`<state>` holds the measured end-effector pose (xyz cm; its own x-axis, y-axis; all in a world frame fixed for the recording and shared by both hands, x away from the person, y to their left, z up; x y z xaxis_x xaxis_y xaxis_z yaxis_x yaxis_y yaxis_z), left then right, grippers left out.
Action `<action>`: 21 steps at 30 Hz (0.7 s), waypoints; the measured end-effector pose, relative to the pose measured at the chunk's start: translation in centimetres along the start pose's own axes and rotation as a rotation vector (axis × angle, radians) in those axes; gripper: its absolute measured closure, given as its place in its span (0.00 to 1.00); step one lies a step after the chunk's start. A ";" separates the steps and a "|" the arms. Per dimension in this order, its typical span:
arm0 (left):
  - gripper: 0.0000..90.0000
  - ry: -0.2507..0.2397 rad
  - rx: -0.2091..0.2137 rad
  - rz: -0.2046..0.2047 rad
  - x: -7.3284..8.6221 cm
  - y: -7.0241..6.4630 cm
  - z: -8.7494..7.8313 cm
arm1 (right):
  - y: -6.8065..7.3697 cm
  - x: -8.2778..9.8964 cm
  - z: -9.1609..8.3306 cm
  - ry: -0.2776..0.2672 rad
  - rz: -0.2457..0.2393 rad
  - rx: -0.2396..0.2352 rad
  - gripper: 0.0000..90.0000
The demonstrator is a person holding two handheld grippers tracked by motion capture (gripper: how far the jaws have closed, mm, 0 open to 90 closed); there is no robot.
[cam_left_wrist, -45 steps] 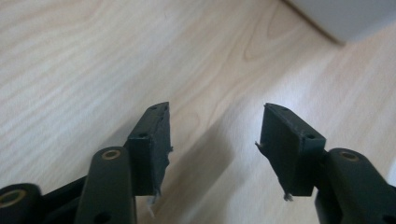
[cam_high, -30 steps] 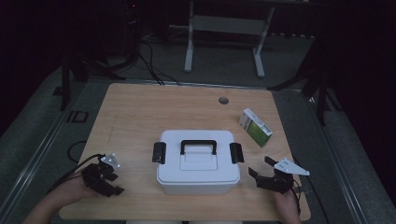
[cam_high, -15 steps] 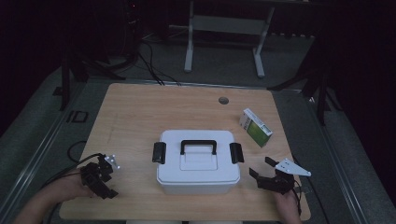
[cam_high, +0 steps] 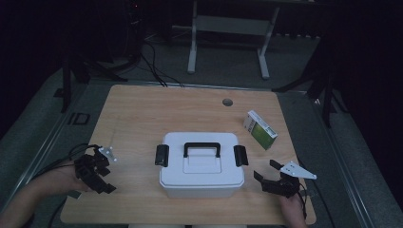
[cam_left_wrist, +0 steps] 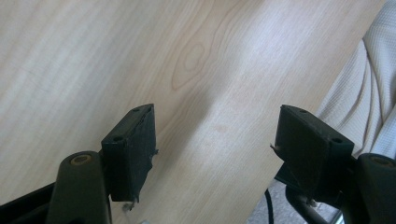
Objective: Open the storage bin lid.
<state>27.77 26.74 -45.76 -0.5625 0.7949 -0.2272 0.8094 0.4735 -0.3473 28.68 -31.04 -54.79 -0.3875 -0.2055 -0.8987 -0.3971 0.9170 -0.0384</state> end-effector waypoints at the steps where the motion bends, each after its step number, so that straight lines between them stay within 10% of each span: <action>1: 0.33 -0.009 -0.008 0.004 -0.2 -0.2 -0.4 | 0.0 0.0 0.0 0.000 -0.001 -0.002 0.14; 21: 0.33 0.041 -0.014 0.202 -7.5 -4.9 -5.3 | 0.1 0.0 0.2 0.002 0.015 -0.031 0.14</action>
<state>28.90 20.50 -37.54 -0.3811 0.8892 -0.2533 0.9077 0.3076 -0.2855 28.75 -30.89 -54.89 -0.3952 -0.1924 -0.8982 -0.4168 0.9089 -0.0113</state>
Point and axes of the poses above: each handheld gripper's, and its own axes: z roughly forward along the jaws, x roughly out of its underside, y roughly to its left, the point moved 1 cm from there along z, roughly forward along the jaws, and after that the axes turned 14 degrees about x, right-handed, at the moved point
